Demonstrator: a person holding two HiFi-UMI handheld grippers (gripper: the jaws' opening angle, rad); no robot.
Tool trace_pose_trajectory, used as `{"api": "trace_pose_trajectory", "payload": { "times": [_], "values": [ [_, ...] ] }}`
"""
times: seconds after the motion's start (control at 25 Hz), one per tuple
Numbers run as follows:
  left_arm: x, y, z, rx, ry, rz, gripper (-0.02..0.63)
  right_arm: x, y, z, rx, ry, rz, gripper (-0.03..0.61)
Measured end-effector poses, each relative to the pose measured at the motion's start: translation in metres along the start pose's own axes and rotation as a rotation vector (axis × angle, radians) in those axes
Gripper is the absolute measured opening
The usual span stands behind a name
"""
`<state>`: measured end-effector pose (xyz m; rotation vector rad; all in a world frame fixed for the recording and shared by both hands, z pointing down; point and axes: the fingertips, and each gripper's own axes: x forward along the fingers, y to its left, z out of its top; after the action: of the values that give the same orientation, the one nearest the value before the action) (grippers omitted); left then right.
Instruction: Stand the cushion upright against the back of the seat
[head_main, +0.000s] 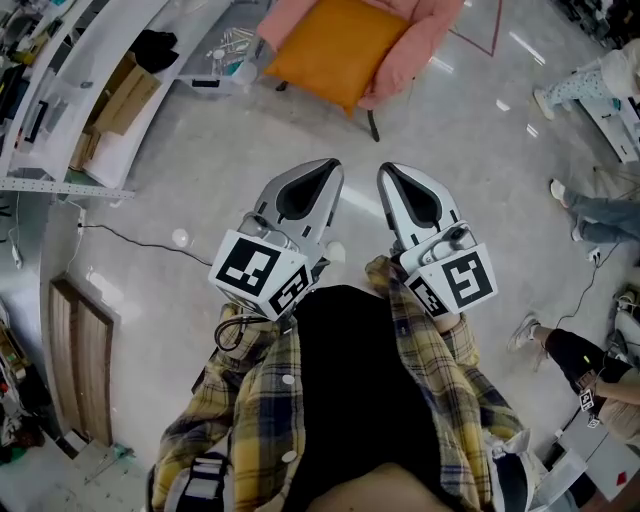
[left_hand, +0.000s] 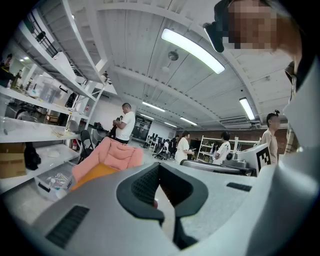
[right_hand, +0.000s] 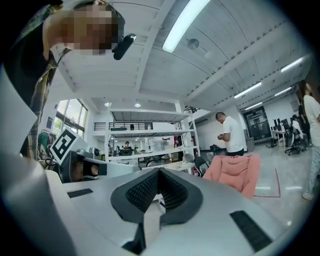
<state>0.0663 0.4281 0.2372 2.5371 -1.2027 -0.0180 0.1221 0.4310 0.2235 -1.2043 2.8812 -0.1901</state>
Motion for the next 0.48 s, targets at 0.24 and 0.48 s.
{"api": "trace_pose_trajectory", "payload": {
  "times": [0.24, 0.48],
  "values": [
    [-0.007, 0.015, -0.001, -0.013, -0.006, 0.028, 0.003, 0.013, 0.008, -0.005, 0.003, 0.016, 0.031, 0.018],
    [-0.010, 0.049, -0.002, -0.024, 0.014, 0.029, 0.003, 0.045, 0.007, -0.012, 0.018, 0.030, 0.009, 0.018]
  ]
}}
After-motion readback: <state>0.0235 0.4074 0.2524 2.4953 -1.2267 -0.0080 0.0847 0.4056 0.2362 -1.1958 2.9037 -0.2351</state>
